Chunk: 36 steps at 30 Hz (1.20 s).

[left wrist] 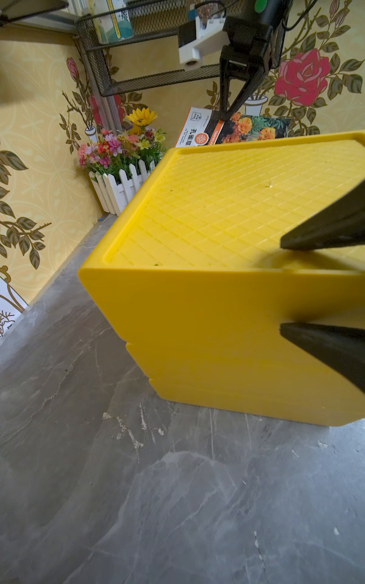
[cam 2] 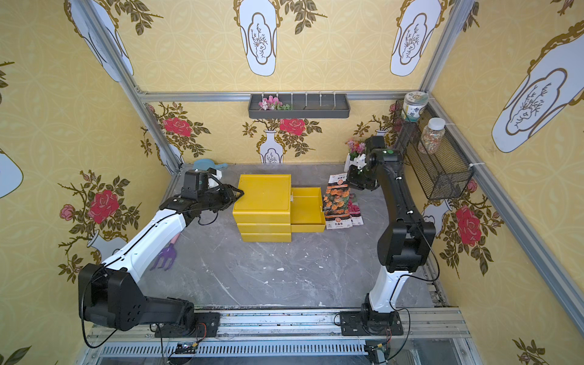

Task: Take the seed bags out of the drawer
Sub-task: Place the seed packet at the center of the board.

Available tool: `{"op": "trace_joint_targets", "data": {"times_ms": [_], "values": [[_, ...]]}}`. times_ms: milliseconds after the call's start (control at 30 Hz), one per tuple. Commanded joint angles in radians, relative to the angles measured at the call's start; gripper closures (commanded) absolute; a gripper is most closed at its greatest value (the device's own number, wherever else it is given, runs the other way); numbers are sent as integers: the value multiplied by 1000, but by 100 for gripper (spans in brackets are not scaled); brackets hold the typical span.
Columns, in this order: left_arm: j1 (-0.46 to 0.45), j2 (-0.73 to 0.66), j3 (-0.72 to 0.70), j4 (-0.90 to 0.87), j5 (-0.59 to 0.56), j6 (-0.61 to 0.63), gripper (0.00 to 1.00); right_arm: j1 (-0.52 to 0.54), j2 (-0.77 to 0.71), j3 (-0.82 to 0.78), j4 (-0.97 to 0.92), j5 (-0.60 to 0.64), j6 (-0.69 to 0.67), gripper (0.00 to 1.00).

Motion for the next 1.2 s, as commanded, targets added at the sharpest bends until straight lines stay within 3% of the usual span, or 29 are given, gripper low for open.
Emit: {"op": "trace_joint_targets", "data": {"times_ms": [0,367,833,1167], "values": [[0,17,-3,-122,-18,17,58,-42,-10,-6,4,-12,-4,100],[0,31,5,-123,-12,24,58,-71,129,-5,-14,79,-75,100],[0,37,5,-127,-12,32,58,95,261,68,-45,304,-143,100],[0,38,4,-138,-13,41,58,148,338,103,-69,503,-156,99]]}}
